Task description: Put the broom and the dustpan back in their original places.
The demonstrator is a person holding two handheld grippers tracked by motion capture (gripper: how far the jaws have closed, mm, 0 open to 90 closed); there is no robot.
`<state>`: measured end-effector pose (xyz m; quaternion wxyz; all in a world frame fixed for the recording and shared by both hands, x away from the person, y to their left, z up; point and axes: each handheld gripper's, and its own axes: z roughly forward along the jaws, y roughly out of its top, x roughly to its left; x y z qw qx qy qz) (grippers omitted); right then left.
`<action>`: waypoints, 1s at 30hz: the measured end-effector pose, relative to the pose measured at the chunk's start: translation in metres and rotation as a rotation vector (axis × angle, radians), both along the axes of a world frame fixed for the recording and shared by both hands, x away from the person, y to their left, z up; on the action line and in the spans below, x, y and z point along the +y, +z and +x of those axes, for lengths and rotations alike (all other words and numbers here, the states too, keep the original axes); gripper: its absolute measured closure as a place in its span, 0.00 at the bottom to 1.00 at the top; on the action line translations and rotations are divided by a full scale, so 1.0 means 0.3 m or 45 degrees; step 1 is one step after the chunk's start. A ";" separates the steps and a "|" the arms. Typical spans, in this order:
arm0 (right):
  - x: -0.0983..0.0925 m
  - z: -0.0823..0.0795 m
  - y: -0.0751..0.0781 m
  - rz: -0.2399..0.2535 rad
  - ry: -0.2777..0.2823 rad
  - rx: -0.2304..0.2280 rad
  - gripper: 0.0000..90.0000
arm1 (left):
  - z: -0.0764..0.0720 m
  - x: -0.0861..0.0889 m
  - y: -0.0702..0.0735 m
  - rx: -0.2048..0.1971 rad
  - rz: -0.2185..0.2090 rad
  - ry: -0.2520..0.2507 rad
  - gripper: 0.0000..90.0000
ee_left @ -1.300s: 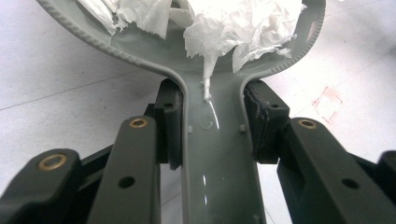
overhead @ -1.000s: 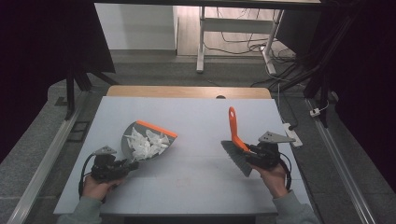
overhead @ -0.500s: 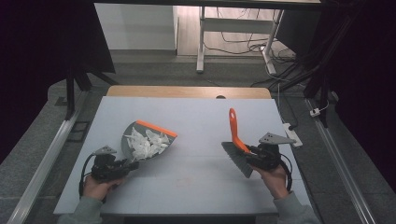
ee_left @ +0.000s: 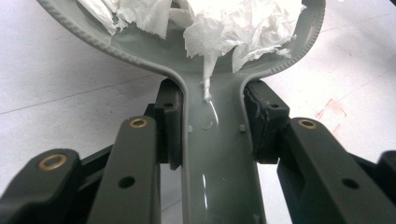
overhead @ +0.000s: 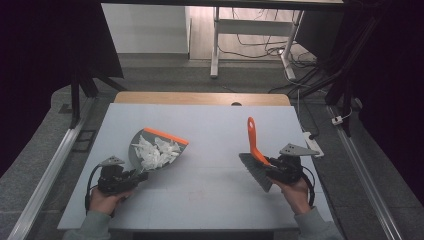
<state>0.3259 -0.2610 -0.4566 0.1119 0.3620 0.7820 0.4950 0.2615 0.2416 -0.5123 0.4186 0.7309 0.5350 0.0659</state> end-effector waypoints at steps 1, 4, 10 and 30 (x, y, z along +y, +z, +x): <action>-0.002 -0.001 -0.001 0.001 0.002 0.004 0.78 | -0.001 -0.002 -0.001 0.001 0.001 0.009 0.68; -0.004 -0.002 -0.004 -0.003 0.007 0.004 0.78 | -0.001 -0.005 -0.003 0.005 -0.003 0.031 0.68; -0.004 -0.001 -0.019 0.001 0.017 0.044 0.78 | 0.005 -0.013 -0.011 0.033 0.010 0.094 0.68; -0.017 0.050 -0.099 -0.036 -0.015 0.220 0.78 | 0.036 -0.001 -0.053 0.086 0.011 0.345 0.68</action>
